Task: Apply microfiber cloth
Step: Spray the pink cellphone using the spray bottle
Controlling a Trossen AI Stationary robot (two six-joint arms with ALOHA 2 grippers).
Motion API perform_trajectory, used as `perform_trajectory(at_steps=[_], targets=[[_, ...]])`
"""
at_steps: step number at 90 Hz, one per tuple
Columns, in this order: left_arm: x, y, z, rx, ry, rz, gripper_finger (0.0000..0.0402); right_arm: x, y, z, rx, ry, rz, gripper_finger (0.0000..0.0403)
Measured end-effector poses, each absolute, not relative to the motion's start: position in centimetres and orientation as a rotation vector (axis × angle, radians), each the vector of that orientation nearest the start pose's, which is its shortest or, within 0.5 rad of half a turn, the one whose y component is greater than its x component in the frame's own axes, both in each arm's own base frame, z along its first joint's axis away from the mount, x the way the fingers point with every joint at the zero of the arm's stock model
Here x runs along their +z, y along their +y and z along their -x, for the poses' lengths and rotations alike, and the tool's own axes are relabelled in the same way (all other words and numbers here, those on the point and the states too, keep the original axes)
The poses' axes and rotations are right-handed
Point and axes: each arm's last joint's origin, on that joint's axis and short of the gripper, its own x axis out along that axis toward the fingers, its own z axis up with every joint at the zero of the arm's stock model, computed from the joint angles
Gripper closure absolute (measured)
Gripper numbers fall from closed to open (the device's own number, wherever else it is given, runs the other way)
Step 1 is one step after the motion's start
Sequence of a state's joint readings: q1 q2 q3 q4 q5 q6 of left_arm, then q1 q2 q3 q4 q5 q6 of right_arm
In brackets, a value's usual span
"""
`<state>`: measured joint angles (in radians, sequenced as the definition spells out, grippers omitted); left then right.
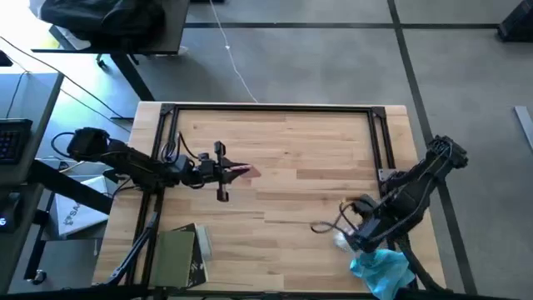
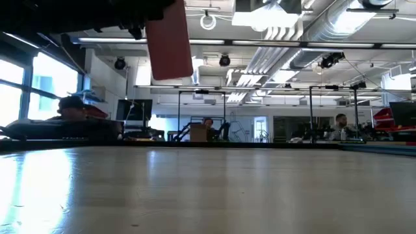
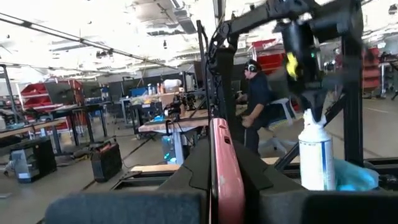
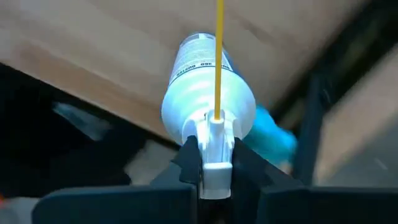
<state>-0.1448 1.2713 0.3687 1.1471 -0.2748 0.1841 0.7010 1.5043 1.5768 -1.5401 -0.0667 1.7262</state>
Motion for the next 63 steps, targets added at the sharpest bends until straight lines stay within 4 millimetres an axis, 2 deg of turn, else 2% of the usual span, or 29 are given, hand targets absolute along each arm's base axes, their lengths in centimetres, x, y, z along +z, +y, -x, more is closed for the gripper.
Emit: perform_trajectory(at_steps=[12,37,48,63], targets=[[22.1,-2.4,-23.3,0.213,-0.187,-0.133,0.0394,35.7,13.7,-21.1,-0.66,1.38,-0.838,0.0383],[21.8,-2.2,-23.3,0.301,-0.154,-0.135,0.0394,35.0,7.9,-24.5,-0.562,1.461,-0.789,0.0383],[21.5,-1.9,-23.2,0.381,-0.118,-0.116,0.0394,34.2,6.4,-25.8,-0.595,1.494,-0.835,0.0383],[21.2,-1.7,-23.2,0.477,-0.093,-0.037,0.0394,32.4,5.8,-28.7,-0.557,1.506,-0.93,0.0383]])
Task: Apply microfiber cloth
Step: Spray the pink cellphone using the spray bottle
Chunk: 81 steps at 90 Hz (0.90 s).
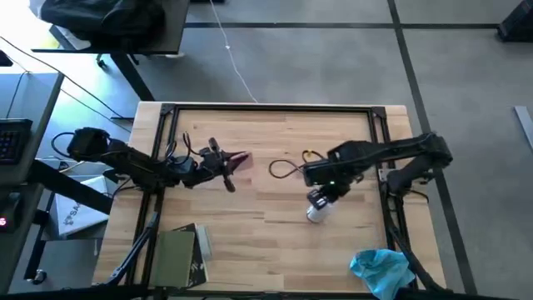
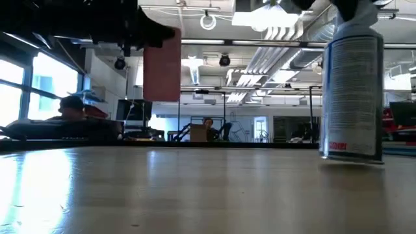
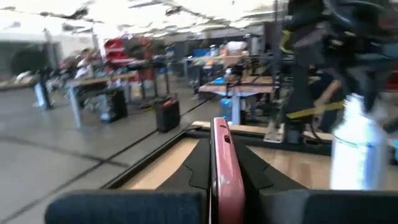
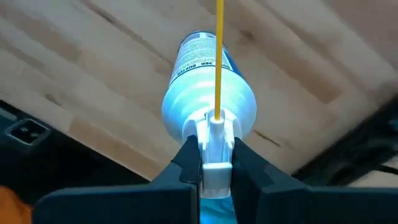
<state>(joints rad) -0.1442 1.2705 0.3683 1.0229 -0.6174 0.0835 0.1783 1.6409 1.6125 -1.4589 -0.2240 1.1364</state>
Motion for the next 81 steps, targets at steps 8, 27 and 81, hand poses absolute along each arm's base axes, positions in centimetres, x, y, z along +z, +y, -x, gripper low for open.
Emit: perform_trajectory(at_steps=[8,27,81], targets=[[21.2,-1.5,-23.1,0.532,-0.091,-0.031,0.0394,31.7,5.7,-30.4,-0.558,1.52,-0.97,0.0383],[21.2,-1.0,-23.1,0.563,-0.104,0.012,0.0394,33.3,6.4,-33.9,-0.625,1.48,-0.899,0.0385],[21.3,-1.6,-23.0,0.532,-0.125,0.03,0.0394,33.2,7.9,-36.3,-0.693,1.423,-0.939,0.0311]])
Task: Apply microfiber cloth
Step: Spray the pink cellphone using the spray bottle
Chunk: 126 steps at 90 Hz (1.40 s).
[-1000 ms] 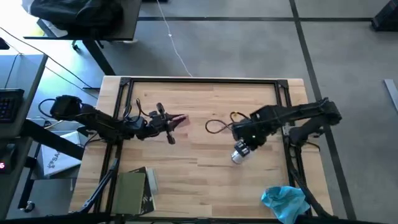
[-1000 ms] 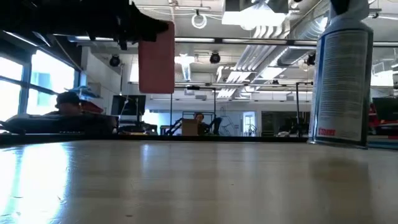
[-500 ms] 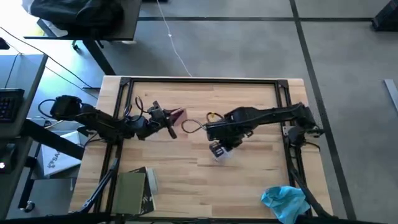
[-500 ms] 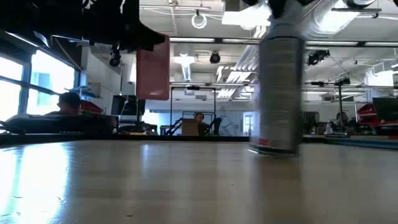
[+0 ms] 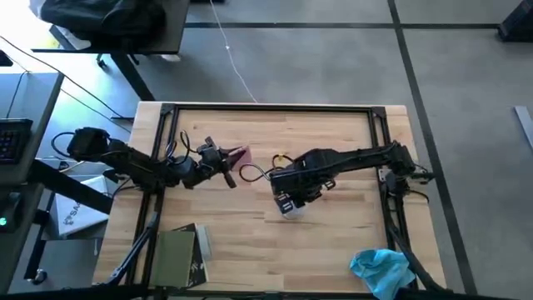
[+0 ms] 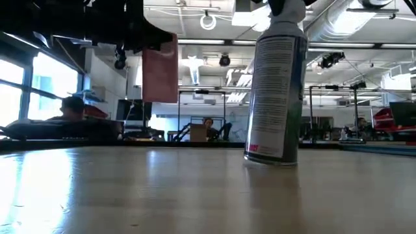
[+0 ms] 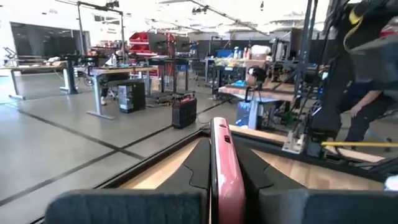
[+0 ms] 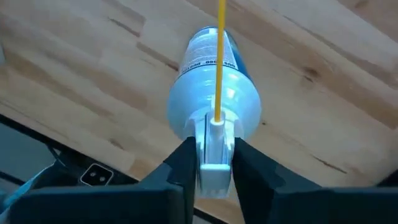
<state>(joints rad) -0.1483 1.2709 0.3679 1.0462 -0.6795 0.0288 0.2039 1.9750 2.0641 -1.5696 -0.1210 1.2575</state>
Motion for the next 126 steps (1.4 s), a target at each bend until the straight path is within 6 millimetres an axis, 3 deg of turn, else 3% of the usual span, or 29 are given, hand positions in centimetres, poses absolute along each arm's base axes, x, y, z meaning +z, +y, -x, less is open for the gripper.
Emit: perform_trajectory(at_steps=[14,26,40,50,74,88,107,126], targets=[[21.4,-1.7,-23.0,0.523,-0.129,0.032,0.0394,33.7,7.9,-36.3,-0.65,1.413,-0.918,0.0267],[21.4,-1.7,-23.0,0.524,-0.131,0.037,0.0394,35.5,7.7,-36.3,-0.606,1.326,-0.857,0.0243],[21.4,-1.7,-23.0,0.522,-0.137,0.053,0.0394,38.0,7.4,-36.1,-0.509,1.221,-0.744,0.0239],[21.4,-1.7,-23.0,0.522,-0.137,0.054,0.0394,38.8,7.1,-35.6,-0.485,1.173,-0.616,0.0253],[21.4,-1.7,-23.0,0.52,-0.142,0.074,0.0394,35.6,6.7,-35.6,-0.44,1.314,-0.379,0.031],[21.4,-1.7,-23.0,0.509,-0.144,0.077,0.0394,34.0,6.5,-35.6,-0.404,1.399,-0.331,0.0353],[21.4,-1.8,-23.1,0.501,-0.144,0.08,0.0394,33.6,7.2,-35.5,-0.334,1.446,-0.354,0.0397],[21.8,-1.6,-23.7,0.417,-0.163,0.112,0.0394,33.6,8.1,-35.3,-0.261,1.464,-0.319,0.0401]])
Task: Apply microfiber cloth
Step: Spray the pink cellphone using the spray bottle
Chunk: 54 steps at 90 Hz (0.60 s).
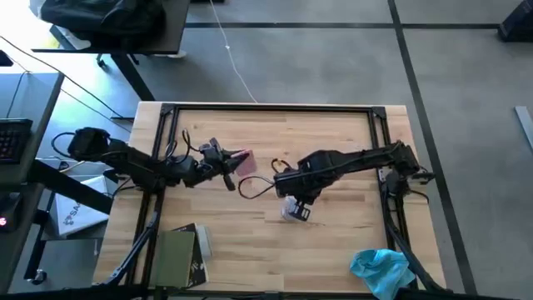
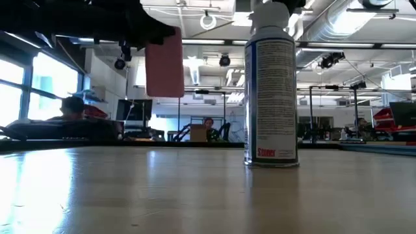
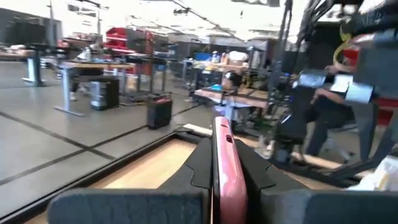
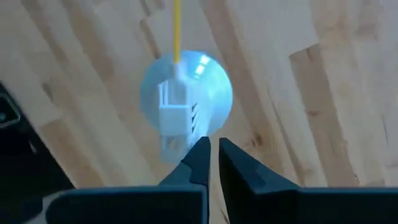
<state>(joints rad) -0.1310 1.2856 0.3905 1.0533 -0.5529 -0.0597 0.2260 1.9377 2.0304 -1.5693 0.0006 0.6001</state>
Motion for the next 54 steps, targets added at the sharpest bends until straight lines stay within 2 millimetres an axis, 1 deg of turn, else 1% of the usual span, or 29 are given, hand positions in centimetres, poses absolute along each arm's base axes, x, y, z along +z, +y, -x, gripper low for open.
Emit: perform_trajectory(at_steps=[13,22,34,42,54], targets=[[21.4,-1.8,-24.9,0.418,-0.135,0.102,0.0394,33.6,8.2,-35.5,-0.233,1.452,-0.303,0.0401],[21.2,-1.9,-26.3,0.418,-0.119,0.094,0.0394,33.6,8.2,-35.5,-0.199,1.457,-0.278,0.0401],[21.0,-2.2,-28.1,0.421,-0.084,0.014,0.0394,33.6,8.2,-35.2,-0.148,1.473,-0.179,0.0401],[21.5,-2.2,-28.7,0.427,-0.089,-0.002,0.0394,34.7,7.8,-34.6,-0.133,1.423,-0.077,0.0401],[21.9,-2.1,-28.8,0.493,-0.101,-0.001,0.0394,37.2,6.1,-33.1,-0.144,1.326,0.086,0.0402]])
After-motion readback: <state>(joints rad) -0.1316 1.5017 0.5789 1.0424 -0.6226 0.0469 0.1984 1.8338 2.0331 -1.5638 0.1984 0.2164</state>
